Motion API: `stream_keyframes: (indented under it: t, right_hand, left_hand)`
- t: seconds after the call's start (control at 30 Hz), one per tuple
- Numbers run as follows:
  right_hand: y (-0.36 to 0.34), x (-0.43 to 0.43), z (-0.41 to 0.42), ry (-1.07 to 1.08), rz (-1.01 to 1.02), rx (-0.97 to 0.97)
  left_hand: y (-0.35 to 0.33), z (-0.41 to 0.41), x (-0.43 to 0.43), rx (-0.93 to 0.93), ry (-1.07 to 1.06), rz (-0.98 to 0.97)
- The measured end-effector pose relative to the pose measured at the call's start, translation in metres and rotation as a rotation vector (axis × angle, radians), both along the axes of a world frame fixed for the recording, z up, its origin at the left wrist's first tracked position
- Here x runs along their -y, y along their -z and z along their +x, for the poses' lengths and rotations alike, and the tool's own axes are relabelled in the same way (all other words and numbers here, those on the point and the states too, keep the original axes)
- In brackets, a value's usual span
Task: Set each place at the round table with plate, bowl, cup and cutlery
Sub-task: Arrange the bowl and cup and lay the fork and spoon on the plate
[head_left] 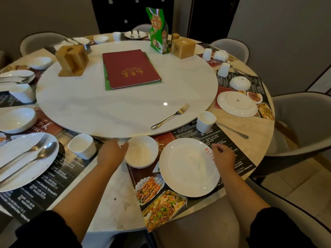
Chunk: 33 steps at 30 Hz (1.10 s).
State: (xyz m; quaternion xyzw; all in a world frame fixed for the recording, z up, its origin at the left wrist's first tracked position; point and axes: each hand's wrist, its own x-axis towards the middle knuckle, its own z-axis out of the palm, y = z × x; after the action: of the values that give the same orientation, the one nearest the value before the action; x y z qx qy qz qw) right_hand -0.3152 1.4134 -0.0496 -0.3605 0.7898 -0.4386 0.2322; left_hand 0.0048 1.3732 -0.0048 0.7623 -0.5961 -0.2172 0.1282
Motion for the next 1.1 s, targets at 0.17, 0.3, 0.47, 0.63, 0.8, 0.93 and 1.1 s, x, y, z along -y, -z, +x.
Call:
stream_keyframes:
  t: [0.17,0.3,0.47,0.63,0.8,0.93,1.1]
  right_hand:
    - [-0.013,0.039,-0.029,0.098,-0.061,-0.15]
    - [-0.014,0.087,-0.065,0.064,0.034,-0.314]
    - [0.003,0.119,-0.101,-0.086,0.366,-0.537]
    - [0.015,0.117,-0.111,-0.156,0.364,-0.609]
    - [0.017,0.115,-0.118,-0.119,0.323,-0.582]
    - [0.013,0.105,-0.121,-0.052,0.318,-0.488]
    - [-0.001,0.081,-0.107,0.087,0.112,-0.285]
  left_hand:
    - [-0.01,-0.03,0.03,-0.149,0.087,-0.255]
    - [-0.012,-0.072,0.064,-0.188,0.237,-0.23]
    - [0.0,-0.11,0.115,-0.124,0.339,-0.118]
    - [0.011,-0.14,0.148,-0.041,0.387,-0.028]
    - [0.017,-0.157,0.164,0.022,0.387,0.027]
    - [0.019,-0.159,0.174,-0.043,0.328,0.077]
    - [0.008,-0.157,0.169,-0.245,0.223,0.005]
